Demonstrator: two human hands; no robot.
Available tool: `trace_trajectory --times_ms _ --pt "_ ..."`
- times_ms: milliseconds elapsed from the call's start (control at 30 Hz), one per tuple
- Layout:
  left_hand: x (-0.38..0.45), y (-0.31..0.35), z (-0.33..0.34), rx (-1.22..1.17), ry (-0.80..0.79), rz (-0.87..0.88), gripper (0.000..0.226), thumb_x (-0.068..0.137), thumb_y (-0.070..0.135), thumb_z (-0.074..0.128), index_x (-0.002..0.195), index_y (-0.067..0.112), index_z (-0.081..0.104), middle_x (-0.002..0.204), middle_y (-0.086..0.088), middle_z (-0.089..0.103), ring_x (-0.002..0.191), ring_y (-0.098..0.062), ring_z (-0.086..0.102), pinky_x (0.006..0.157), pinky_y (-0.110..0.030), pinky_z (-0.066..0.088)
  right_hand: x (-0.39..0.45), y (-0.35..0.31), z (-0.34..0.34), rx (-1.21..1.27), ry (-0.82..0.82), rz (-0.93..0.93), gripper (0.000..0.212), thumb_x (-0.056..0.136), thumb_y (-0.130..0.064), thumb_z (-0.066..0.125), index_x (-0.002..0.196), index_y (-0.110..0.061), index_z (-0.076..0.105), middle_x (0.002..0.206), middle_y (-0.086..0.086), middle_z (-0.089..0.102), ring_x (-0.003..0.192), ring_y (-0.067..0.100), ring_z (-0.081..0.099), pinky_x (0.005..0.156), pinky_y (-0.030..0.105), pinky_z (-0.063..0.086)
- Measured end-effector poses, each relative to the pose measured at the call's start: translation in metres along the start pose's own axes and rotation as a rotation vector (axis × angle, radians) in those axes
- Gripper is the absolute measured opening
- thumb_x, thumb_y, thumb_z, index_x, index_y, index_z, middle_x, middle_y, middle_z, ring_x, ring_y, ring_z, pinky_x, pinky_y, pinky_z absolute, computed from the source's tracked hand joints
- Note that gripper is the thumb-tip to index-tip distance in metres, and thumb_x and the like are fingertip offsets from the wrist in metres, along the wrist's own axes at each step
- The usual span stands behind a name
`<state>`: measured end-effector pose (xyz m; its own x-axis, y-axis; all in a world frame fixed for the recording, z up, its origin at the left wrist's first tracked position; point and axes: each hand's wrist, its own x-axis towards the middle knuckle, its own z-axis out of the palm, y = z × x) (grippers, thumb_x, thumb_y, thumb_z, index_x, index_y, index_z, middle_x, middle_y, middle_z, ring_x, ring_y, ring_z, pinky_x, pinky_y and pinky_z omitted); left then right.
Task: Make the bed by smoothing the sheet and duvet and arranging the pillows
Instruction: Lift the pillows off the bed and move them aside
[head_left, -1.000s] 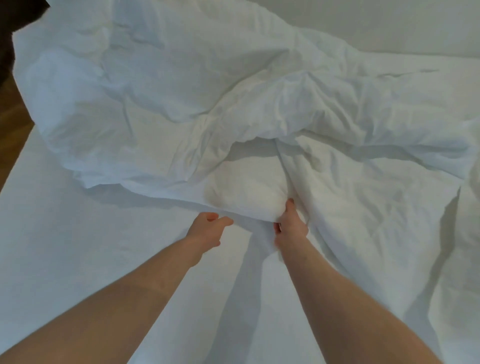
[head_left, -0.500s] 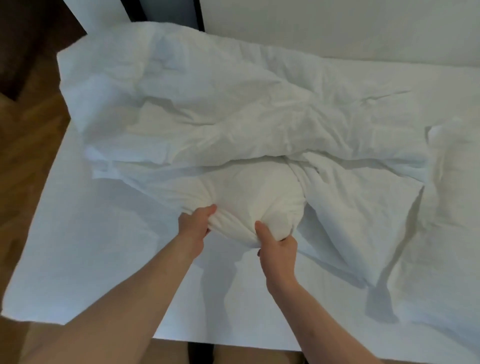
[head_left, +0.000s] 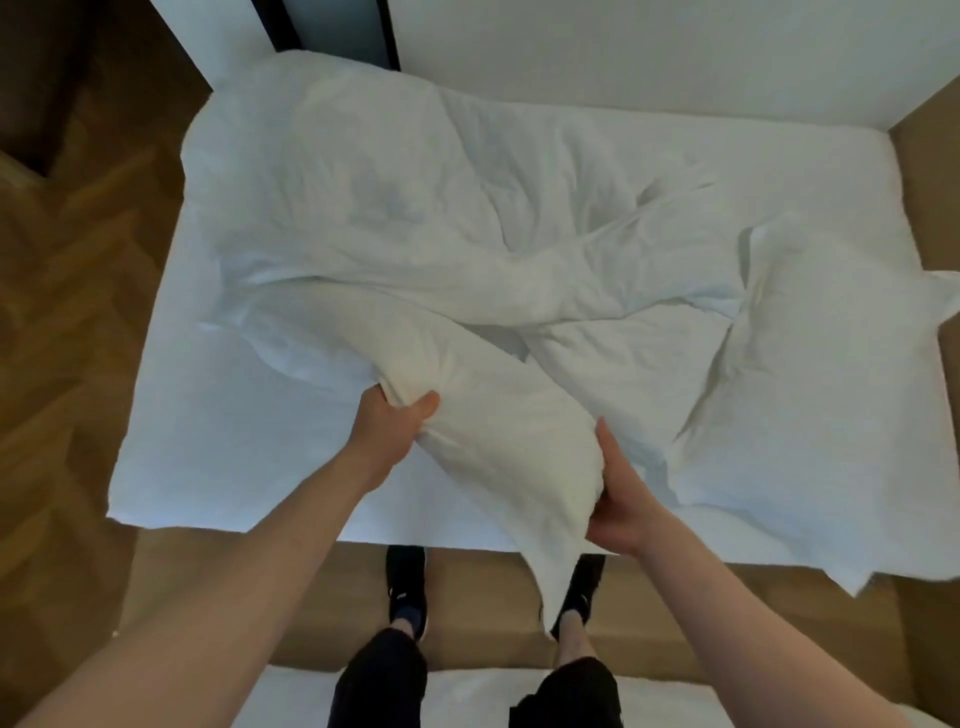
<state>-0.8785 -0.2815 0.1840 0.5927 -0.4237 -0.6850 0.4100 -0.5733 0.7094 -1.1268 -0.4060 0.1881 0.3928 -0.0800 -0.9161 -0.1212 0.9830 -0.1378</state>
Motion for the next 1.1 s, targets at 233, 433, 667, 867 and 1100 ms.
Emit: trace_trajectory --times_ms 233,433,667,867,1100 --pt "-0.083 0.017 0.054 0.202 -0.215 0.068 0.05 0.092 0.027 0.075 0.136 0.017 0.056 0.125 0.001 0.066 0.116 -0.019 0.062 0.101 -0.038 0.051 -0.082 -0.001 -0.065 -0.11 0.411 -0.401 0.044 0.095 -0.008 0.065 0.137 0.0 0.057 0.118 0.017 0.071 0.085 0.027 0.072 0.066 0.037 0.06" --pt "-0.123 0.046 0.168 0.366 -0.319 0.128 0.043 0.095 0.035 0.069 0.131 0.016 0.054 0.127 0.006 0.06 0.118 -0.017 0.057 0.101 -0.032 0.046 -0.18 -0.046 -0.117 0.02 0.573 -0.789 0.055 0.091 -0.003 0.07 0.141 -0.019 0.055 0.124 0.001 0.07 0.109 0.024 0.069 0.086 0.039 0.058" --pt "-0.168 0.116 0.346 0.569 -0.396 0.384 0.055 0.088 0.052 0.067 0.126 0.011 0.061 0.12 0.006 0.062 0.108 -0.013 0.058 0.097 -0.029 0.046 -0.274 -0.118 -0.231 0.129 0.685 -1.004 0.063 0.094 -0.02 0.073 0.15 -0.029 0.045 0.14 -0.004 0.06 0.127 0.027 0.059 0.1 0.046 0.055" --pt "-0.209 0.191 0.483 0.736 -0.44 0.709 0.048 0.093 0.05 0.065 0.096 0.002 0.064 0.098 -0.015 0.068 0.094 -0.032 0.065 0.084 -0.041 0.052 -0.331 -0.156 -0.288 0.358 0.677 -1.122 0.05 0.103 -0.009 0.058 0.151 -0.007 0.041 0.141 0.002 0.053 0.109 0.003 0.055 0.056 -0.003 0.042" --pt "-0.238 0.232 0.581 0.726 -0.476 0.973 0.05 0.092 0.05 0.066 0.089 -0.001 0.066 0.087 -0.011 0.069 0.082 -0.026 0.065 0.074 -0.038 0.051 -0.33 -0.175 -0.346 0.28 0.962 -1.27 0.063 0.1 -0.033 0.065 0.155 -0.023 0.036 0.143 -0.016 0.051 0.125 0.002 0.053 0.095 0.008 0.046"
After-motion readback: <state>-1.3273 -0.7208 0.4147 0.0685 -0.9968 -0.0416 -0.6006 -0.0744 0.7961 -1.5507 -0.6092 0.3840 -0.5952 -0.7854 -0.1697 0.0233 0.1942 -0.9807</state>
